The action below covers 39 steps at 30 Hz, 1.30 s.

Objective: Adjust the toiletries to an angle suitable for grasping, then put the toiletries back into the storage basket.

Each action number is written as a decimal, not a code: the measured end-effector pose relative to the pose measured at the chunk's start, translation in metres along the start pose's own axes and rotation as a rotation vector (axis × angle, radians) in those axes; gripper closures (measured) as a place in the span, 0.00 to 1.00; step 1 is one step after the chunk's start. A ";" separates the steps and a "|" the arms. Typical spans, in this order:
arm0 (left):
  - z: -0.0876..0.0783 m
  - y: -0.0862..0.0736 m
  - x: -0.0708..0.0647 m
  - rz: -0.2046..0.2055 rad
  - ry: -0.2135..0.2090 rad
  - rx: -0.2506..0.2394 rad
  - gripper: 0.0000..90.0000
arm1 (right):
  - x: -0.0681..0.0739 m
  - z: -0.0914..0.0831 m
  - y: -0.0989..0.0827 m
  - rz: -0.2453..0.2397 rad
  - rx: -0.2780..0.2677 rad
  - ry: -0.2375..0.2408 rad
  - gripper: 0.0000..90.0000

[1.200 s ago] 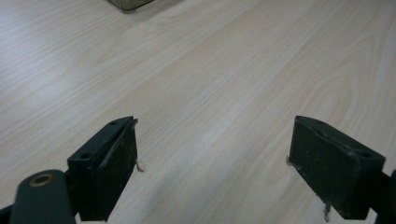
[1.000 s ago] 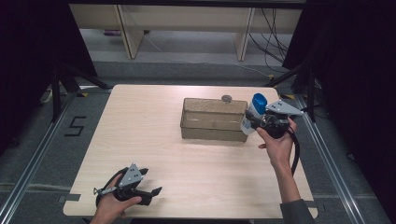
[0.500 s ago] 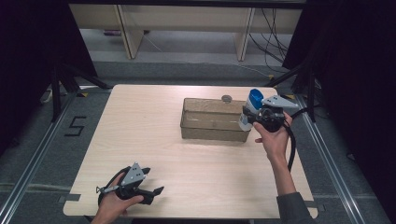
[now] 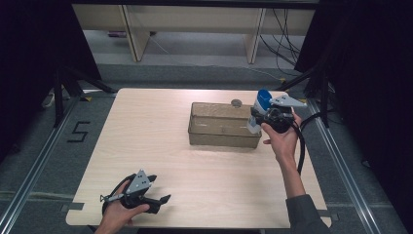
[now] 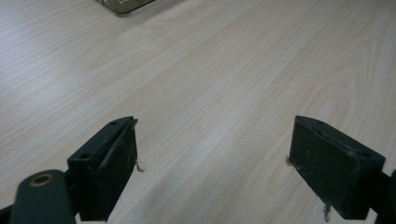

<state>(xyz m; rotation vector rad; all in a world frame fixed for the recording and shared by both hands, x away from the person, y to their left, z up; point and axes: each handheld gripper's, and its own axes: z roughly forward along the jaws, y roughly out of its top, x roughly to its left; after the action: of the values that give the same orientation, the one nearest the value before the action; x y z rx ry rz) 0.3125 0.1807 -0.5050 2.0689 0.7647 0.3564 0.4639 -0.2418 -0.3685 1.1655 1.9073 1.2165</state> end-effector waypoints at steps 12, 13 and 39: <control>-0.001 0.000 0.000 0.023 0.010 0.011 0.17 | -0.004 0.014 0.001 -0.008 0.016 -0.001 0.63; -0.001 0.000 0.000 0.018 0.010 0.007 0.17 | -0.004 0.015 0.001 0.005 0.018 -0.003 0.63; -0.003 0.000 -0.002 0.015 0.017 -0.004 0.17 | -0.004 0.038 -0.008 0.030 0.047 0.006 0.63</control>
<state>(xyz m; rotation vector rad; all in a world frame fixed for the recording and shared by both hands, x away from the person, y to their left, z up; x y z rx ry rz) 0.3096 0.1811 -0.5029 2.0714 0.7582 0.3841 0.4937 -0.2318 -0.3908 1.2199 1.9391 1.1983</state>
